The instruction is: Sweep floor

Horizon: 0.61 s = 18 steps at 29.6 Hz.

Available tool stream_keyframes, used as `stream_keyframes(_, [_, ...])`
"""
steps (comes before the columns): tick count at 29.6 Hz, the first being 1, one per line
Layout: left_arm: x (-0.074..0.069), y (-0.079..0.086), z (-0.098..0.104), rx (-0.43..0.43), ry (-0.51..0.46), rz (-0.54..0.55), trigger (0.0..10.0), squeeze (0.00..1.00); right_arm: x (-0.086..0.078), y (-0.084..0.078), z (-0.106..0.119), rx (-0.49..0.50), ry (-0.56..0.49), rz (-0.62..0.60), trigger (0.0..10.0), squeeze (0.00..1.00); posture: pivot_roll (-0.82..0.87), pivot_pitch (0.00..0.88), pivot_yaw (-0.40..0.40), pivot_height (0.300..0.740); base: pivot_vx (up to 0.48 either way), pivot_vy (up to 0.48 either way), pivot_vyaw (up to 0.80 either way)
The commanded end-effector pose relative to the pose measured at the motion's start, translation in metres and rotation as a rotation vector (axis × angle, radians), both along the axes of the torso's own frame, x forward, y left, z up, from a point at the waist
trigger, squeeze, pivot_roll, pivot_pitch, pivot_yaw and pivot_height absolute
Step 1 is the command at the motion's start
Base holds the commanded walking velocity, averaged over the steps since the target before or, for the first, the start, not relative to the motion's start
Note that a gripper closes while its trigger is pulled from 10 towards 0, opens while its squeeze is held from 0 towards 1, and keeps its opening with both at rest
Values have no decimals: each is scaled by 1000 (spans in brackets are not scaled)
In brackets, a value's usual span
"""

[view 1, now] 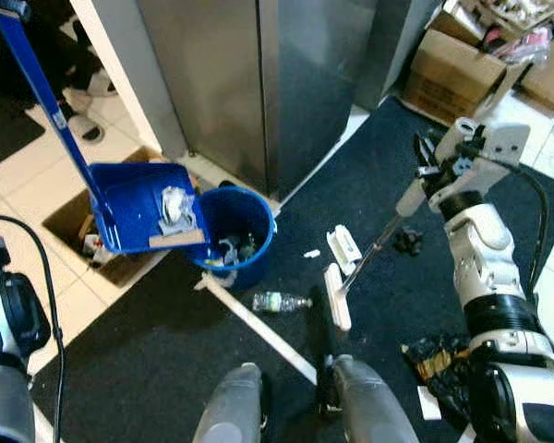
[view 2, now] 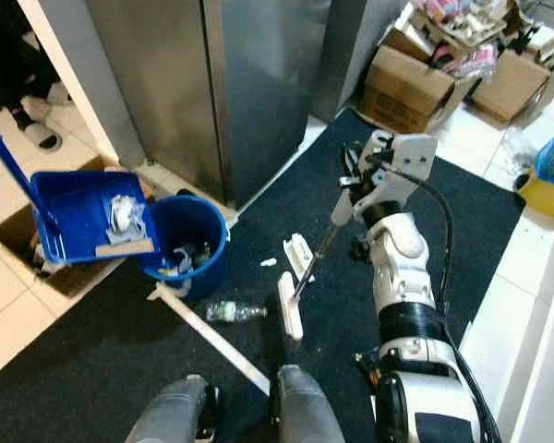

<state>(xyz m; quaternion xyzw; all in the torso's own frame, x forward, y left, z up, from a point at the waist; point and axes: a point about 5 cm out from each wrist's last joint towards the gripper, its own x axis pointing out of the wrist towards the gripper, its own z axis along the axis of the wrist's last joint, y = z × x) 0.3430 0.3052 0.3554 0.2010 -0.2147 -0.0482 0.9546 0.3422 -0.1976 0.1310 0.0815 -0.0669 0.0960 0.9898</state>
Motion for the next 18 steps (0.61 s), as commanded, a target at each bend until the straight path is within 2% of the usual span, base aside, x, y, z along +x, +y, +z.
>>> stream_keyframes(1, [1,-7,11,75,-48,-13,10000,0,0,-3,10,8,-47,-11,10000,0,29,71,17,740,0,0,0])
stream_keyframes(8, [14,-18,10,131,-18,-62,10000,0,-4,-6,9,10,-52,-26,10000,0,14,74,32,740,0,0,0])
stream_keyframes(18, [32,-43,4,198,19,-166,10000,0,-6,-8,10,13,-58,-40,10000,0,2,75,47,740,0,0,0])
